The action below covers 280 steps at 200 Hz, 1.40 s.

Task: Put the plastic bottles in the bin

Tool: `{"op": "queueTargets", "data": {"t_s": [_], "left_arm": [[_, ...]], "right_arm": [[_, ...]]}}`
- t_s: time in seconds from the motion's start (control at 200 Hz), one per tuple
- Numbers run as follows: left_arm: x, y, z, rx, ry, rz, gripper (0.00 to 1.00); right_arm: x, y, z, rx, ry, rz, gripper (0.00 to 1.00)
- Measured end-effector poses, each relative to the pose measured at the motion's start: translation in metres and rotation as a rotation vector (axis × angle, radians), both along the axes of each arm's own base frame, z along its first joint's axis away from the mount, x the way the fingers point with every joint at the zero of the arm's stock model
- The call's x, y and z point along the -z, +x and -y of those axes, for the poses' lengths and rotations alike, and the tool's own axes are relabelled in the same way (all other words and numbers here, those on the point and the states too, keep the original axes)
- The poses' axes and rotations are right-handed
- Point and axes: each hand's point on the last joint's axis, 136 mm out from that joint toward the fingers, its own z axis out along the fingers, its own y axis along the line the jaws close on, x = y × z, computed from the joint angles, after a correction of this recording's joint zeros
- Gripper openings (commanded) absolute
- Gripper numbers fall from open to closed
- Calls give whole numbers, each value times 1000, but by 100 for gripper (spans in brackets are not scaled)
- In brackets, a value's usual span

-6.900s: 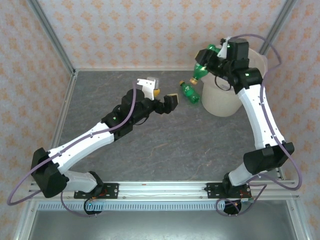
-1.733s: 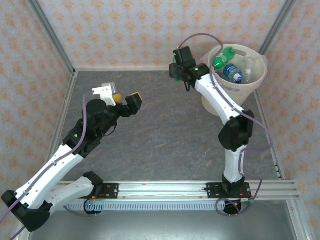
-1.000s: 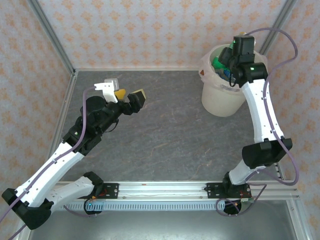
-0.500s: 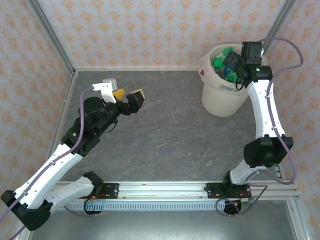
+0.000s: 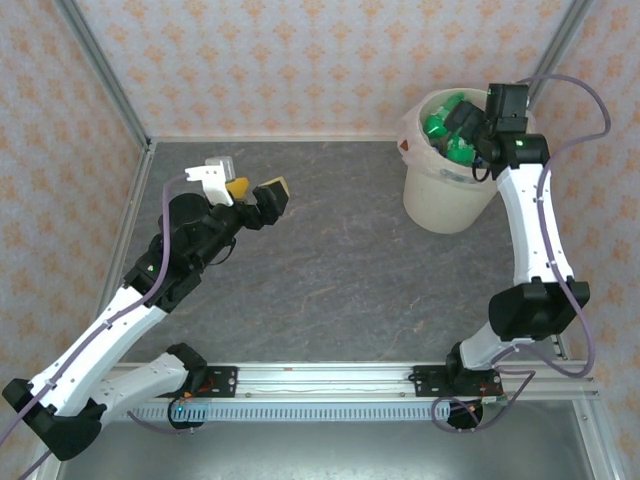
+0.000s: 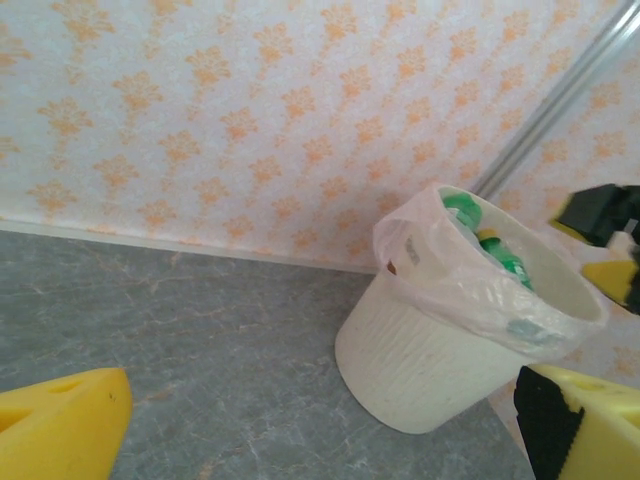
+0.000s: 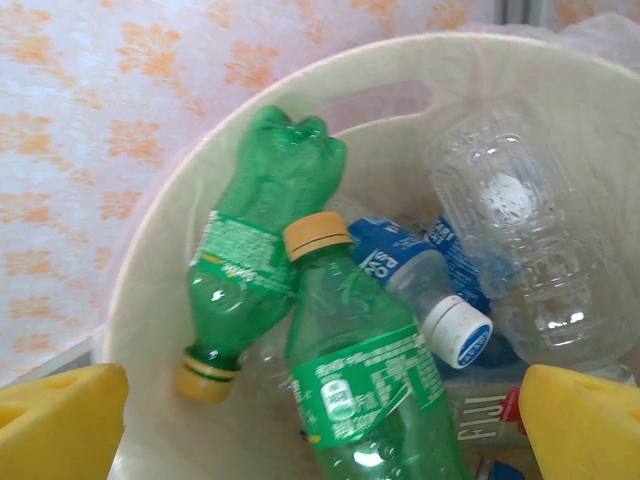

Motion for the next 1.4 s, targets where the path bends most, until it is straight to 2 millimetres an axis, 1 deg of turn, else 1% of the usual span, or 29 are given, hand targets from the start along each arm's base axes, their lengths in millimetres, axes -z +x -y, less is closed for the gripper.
{"op": "queueTargets", "data": {"t_s": [0.09, 0.185, 0.28, 0.39, 0.455, 0.531, 0.596, 0.671, 0.716, 0.766, 0.816, 0.871, 0.941, 1.086, 1.156, 1.251, 1.326, 1.402], "left_arm": [[5, 5, -7, -55, 3, -11, 99], [12, 11, -17, -121, 12, -25, 99], [23, 14, -25, -176, 30, -40, 99], [42, 16, -37, -245, 63, -65, 99], [53, 18, -46, -294, 87, -81, 99], [62, 18, -58, -356, 111, -92, 99], [70, 16, -70, -409, 137, -94, 99], [87, 8, -87, -479, 173, -100, 99], [100, 2, -98, -519, 201, -105, 99], [114, -5, -111, -569, 231, -110, 99], [129, -13, -126, -620, 267, -120, 99], [142, -19, -141, -676, 298, -134, 99], [156, -24, -160, -750, 336, -160, 99], [186, -27, -195, -869, 402, -240, 99], [206, -27, -209, -908, 440, -283, 99], [239, -26, -227, -939, 490, -360, 99], [263, -24, -243, -960, 519, -441, 99], [276, -18, -254, -976, 537, -493, 99]], "right_arm": [[-8, -12, -14, -50, -13, 42, 100], [-14, -24, -37, -122, -35, 96, 100], [-10, -38, -69, -218, -57, 139, 100], [3, -53, -109, -339, -74, 172, 100], [17, -60, -130, -401, -78, 179, 100], [41, -65, -149, -449, -82, 167, 100], [68, -70, -159, -461, -89, 153, 100], [104, -79, -162, -451, -100, 130, 100], [126, -86, -157, -432, -109, 118, 100], [150, -94, -146, -393, -120, 115, 100], [168, -102, -133, -350, -140, 115, 100], [181, -110, -118, -300, -169, 131, 100], [192, -117, -98, -233, -230, 161, 100], [204, -127, -55, -87, -351, 202, 99], [211, -129, -31, -13, -381, 201, 100], [223, -132, -1, 90, -411, 189, 100], [233, -133, 14, 141, -421, 177, 100], [240, -133, 27, 184, -423, 174, 100]]}}
